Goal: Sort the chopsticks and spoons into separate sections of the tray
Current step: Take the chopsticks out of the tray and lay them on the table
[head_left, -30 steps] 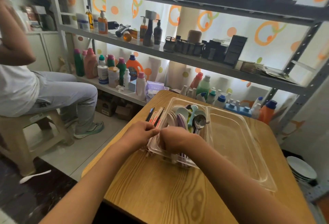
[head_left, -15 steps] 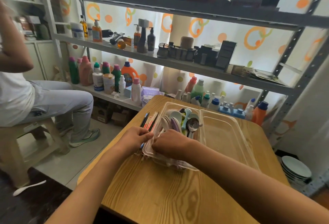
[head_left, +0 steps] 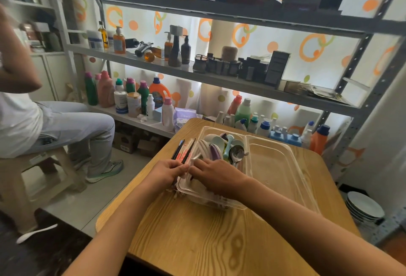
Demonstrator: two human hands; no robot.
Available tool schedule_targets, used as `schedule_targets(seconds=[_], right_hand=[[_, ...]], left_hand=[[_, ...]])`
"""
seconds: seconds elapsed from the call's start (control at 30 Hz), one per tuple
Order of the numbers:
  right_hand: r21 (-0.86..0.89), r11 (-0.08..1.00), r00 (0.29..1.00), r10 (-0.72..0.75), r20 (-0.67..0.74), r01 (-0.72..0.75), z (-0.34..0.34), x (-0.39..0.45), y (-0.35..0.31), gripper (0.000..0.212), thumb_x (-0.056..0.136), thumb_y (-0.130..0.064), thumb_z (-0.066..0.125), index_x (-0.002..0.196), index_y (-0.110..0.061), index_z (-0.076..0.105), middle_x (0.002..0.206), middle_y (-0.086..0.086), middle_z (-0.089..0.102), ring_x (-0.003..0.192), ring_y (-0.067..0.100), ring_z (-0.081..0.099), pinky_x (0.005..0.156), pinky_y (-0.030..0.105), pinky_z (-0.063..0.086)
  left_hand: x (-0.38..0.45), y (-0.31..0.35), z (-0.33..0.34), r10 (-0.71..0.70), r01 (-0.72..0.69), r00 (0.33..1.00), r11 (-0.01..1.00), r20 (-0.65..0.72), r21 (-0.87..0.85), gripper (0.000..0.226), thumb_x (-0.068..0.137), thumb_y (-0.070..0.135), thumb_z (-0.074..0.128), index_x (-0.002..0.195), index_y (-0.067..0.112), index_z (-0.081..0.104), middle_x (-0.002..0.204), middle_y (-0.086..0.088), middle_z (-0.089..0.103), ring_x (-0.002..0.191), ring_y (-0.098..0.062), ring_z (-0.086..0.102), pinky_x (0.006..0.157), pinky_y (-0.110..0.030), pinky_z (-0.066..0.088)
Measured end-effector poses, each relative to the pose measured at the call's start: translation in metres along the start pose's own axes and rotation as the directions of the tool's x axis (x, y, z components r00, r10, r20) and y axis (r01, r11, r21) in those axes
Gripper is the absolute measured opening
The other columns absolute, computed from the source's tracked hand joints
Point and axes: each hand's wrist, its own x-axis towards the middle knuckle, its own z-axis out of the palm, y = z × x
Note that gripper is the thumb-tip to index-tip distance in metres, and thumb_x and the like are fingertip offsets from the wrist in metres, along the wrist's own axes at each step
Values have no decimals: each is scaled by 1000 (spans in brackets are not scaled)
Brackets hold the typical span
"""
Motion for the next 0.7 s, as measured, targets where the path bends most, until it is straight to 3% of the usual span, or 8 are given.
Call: schedule_targets(seconds=[0.27,0.5,0.63,0.7], right_hand=[[23,996,962,86,-261,-83,5,-6,2,49,74,-27,83,113,-13,56,109,6,64,85,18,69,65,29,58],[137,981,866,188,-464,-139,-6,3,-1,19,99,-28,41,111,-13,45,101,8,62,69,15,60,51,23,49],[301,923,773,370,-515,-240,-17,8,3,15,100,-29,37,107,-16,37,86,9,63,56,10,51,47,18,45],[377,883,713,454,-534,-279,-21,10,7,13,101,-28,37,108,-17,36,76,7,62,50,5,45,49,10,36]], left_hand=[[-2,4,2,-9,9,1000,1000,-6,-19,25,90,30,64,92,6,70,87,-13,72,68,-20,65,56,-25,51],[-3,1,5,15,-13,1000,998,-18,60,25,91,34,63,90,10,71,77,-5,69,59,-12,58,53,-20,47],[-4,0,4,8,-4,999,996,-34,95,26,93,36,59,91,13,72,73,-4,68,55,-9,56,53,-20,45],[-4,0,3,-3,9,999,992,-48,122,27,95,36,56,90,15,72,72,-3,68,54,-9,56,53,-20,45]])
